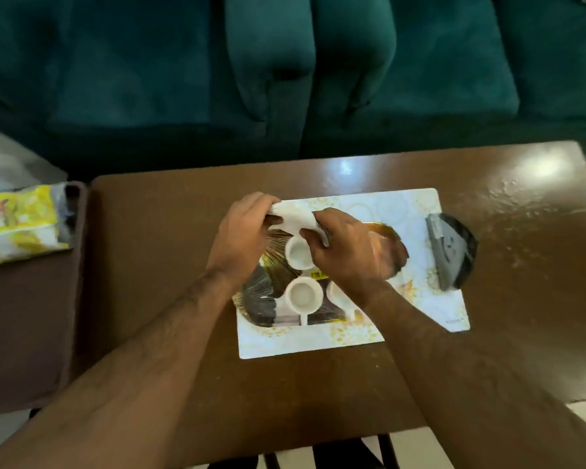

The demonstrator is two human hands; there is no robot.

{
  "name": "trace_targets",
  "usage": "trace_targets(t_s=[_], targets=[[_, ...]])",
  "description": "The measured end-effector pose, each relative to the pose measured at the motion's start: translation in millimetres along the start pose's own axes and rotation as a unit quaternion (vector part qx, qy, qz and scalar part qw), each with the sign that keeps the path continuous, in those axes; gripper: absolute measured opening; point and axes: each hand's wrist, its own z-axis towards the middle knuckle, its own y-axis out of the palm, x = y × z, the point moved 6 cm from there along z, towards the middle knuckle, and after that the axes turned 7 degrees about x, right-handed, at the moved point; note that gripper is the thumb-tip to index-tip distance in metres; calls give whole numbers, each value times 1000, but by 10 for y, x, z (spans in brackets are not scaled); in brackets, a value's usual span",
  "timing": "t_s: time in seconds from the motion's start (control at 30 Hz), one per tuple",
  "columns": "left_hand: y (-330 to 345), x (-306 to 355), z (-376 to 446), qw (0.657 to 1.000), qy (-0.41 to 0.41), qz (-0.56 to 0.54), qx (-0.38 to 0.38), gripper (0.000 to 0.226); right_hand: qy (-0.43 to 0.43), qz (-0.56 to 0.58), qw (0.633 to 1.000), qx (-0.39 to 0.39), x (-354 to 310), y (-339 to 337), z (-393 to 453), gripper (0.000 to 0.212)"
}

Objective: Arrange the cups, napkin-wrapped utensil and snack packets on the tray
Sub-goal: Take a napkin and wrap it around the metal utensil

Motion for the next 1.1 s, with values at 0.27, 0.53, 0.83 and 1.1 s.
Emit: trace_targets(t_s=[0.27,0.53,0.83,1.1], targets=[[905,921,343,993,108,-1,-48,20,74,-20,993,85,930,-787,-267,9],[1633,1794,694,972,211,-20,-106,22,127,-78,960,238,1538,-1453,-620,8],[2166,2182,904,956,250,6,-151,31,196,-76,933,293,1962,-1623,-910,8],[2309,2297,929,953,267,2,-146,29,195,-71,926,315,2082,-1635,-983,9]])
